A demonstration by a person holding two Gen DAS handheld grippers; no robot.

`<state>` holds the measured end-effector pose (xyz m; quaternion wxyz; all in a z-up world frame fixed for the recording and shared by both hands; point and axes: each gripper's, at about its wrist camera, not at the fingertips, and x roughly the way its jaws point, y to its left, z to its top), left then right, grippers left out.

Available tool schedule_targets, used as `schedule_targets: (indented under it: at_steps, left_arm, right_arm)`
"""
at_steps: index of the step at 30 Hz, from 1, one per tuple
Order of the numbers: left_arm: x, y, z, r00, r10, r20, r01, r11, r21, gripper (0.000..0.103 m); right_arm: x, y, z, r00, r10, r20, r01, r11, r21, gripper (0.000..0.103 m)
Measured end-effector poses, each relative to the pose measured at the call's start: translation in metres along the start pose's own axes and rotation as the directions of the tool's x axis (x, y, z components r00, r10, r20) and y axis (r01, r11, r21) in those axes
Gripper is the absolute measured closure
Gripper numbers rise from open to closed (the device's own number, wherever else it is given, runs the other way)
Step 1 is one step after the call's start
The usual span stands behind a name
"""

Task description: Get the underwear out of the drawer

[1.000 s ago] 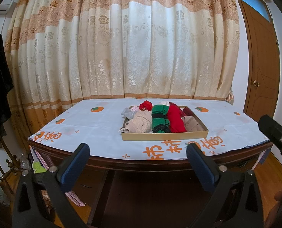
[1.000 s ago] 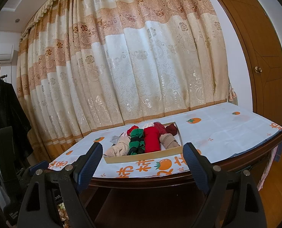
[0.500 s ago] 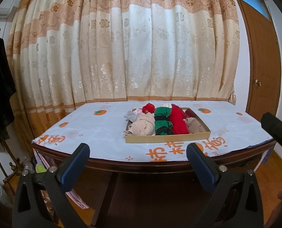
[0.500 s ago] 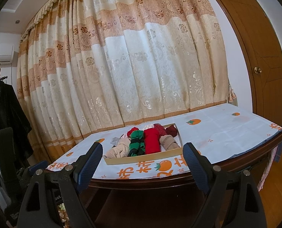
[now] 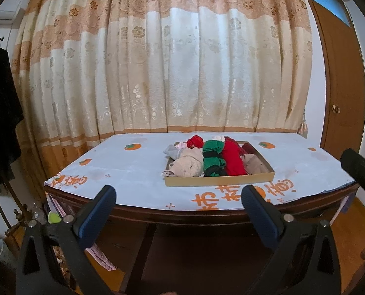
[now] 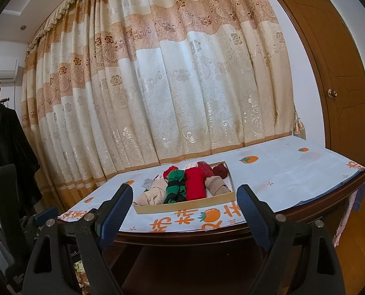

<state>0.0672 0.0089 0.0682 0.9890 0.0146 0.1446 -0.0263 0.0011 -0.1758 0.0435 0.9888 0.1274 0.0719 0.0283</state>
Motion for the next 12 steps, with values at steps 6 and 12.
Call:
schedule_targets:
  at_steps: [6,12]
  left_arm:
    - [-0.0056,-0.0011,-0.0008,0.999,-0.018,0.039,0.018,1.0,-0.005,0.0]
    - [0.0011,0.0032,-0.0022,0.999,-0.04,0.022,0.04,0.999,-0.035,0.0]
  right_arm:
    - [-0.0014,-0.0007,0.0003,1.0,-0.004,0.003,0.004,1.0,0.0,0.015]
    - [-0.0015,-0.0016,0.001,1.0,0.0,0.001,0.0,1.0,0.001,0.015]
